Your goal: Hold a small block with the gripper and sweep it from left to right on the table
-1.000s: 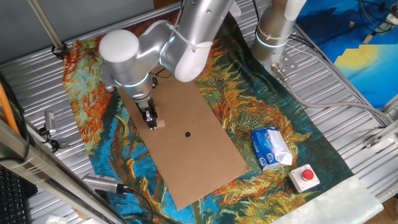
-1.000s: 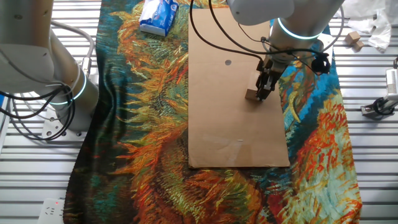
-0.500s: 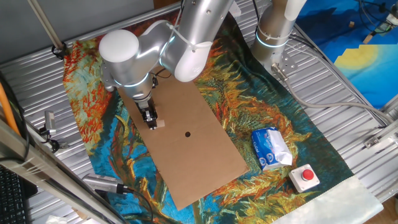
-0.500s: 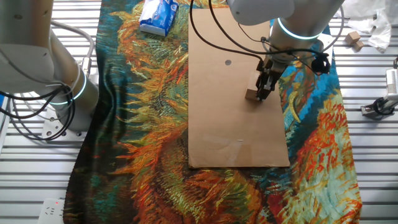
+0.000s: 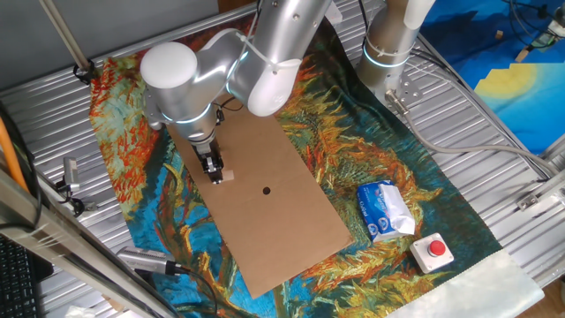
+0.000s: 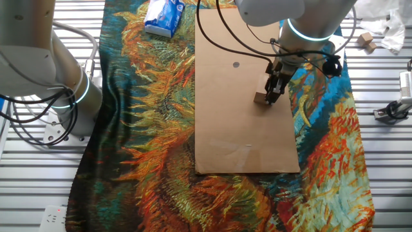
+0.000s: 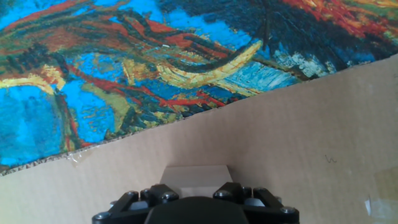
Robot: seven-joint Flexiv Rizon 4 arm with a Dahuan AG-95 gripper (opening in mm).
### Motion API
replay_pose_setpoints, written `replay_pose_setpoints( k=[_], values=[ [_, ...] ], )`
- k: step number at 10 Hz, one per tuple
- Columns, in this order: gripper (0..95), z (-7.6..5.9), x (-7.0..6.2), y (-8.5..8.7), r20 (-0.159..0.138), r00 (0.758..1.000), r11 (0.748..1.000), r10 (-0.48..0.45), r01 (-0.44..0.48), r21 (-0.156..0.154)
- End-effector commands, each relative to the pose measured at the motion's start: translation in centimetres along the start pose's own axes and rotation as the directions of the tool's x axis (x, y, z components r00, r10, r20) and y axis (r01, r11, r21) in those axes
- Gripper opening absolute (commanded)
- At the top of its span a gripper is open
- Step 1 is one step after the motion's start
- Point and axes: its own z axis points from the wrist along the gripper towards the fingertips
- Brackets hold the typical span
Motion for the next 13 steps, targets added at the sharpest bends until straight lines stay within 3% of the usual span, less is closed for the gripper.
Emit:
replay_pose_setpoints(
  k=[1,8,9,10,11,13],
  values=[
    [0.0,-0.04,0.01,0.0,-0.001,1.0,1.0,0.0,0.0,0.0],
    [0.0,-0.04,0.01,0.0,0.002,1.0,1.0,-0.022,0.022,0.0],
    [19.0,-0.04,0.01,0.0,0.001,1.0,1.0,-0.022,0.022,0.0],
    [19.0,-0.04,0.01,0.0,0.001,1.0,1.0,-0.023,0.023,0.0],
    [38.0,-0.04,0.01,0.0,0.001,1.0,1.0,-0.023,0.023,0.0],
    [38.0,-0.04,0.01,0.0,0.001,1.0,1.0,-0.023,0.023,0.0]
  ],
)
